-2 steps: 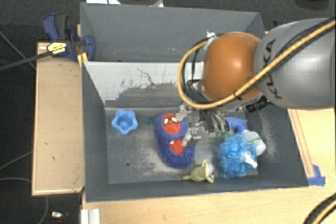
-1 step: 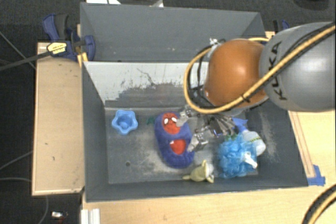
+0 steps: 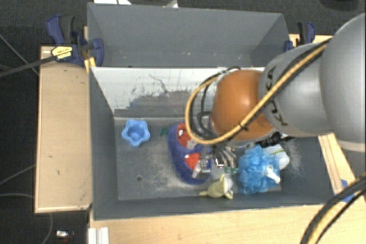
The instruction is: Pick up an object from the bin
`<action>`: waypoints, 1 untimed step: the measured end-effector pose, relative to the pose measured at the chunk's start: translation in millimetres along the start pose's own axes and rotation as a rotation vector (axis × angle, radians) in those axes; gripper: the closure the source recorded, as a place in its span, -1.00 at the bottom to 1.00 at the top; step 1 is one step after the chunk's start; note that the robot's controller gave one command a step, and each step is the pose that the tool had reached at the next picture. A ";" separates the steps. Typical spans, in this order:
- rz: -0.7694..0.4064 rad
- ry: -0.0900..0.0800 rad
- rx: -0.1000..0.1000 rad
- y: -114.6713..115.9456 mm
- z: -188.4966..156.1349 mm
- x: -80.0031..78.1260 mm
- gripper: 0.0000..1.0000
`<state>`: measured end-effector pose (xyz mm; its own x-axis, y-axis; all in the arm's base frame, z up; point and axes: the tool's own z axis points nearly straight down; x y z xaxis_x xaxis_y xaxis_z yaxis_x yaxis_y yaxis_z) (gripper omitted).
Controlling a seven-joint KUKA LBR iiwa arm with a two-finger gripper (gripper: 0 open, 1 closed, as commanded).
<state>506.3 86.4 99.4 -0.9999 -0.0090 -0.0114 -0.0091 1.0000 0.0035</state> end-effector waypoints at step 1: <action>-0.035 -0.008 -0.002 -12.9 -3.5 2.4 -1.00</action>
Offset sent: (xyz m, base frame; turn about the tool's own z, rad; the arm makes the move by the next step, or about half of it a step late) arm 0.0044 -0.0122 0.0641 0.0366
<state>504.0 73.5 102.8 -0.9989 -0.0436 -0.0193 -0.0437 0.9990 0.0054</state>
